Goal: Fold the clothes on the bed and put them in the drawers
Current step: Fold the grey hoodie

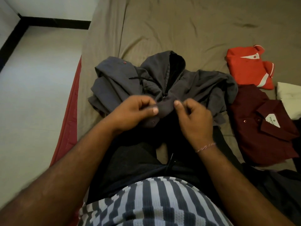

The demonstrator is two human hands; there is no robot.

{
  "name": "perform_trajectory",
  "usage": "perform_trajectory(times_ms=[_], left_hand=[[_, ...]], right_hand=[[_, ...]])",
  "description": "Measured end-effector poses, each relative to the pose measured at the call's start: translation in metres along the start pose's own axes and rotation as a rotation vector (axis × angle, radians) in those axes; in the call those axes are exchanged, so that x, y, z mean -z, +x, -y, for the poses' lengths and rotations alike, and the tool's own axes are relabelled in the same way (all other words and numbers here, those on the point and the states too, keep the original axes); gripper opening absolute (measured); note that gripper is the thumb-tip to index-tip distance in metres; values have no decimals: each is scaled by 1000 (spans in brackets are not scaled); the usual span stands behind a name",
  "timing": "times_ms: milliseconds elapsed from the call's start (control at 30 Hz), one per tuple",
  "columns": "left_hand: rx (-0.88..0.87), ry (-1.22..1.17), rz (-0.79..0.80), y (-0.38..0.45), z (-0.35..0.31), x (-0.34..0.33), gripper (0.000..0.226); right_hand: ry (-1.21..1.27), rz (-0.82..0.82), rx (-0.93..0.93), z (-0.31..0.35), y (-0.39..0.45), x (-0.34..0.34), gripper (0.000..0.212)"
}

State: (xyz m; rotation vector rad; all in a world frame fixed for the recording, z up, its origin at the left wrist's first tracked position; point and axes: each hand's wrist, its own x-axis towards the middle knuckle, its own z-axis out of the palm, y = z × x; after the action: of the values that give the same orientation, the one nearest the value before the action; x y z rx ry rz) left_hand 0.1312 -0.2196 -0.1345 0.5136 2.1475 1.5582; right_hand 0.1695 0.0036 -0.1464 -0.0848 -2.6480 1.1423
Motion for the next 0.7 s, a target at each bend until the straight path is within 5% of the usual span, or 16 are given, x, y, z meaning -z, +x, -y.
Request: perform_trajectory(times_ms=[133,233,300,367,533,700], left_hand=[[40,-768,-304,39,-20,-5,22],[201,-942,-336,44,-7,-20,24],[302,-979,-364,32,8,-27,26],[316,-959,-349,17,25,-33,27],[183,-886,-303,-11,42,-53,18],[147,-806,-347,-9,28,-64,37]], right_hand=[[677,21,-110,10,55,16,22],[301,279,2,-18,54,16,26],[-150,393,52,-43,29,11,21],[-210,395,-4,-57,1,5,6],[282,272,-225,-45,-26,-3,12],[696,67,-438,-9,-39,-12,13]])
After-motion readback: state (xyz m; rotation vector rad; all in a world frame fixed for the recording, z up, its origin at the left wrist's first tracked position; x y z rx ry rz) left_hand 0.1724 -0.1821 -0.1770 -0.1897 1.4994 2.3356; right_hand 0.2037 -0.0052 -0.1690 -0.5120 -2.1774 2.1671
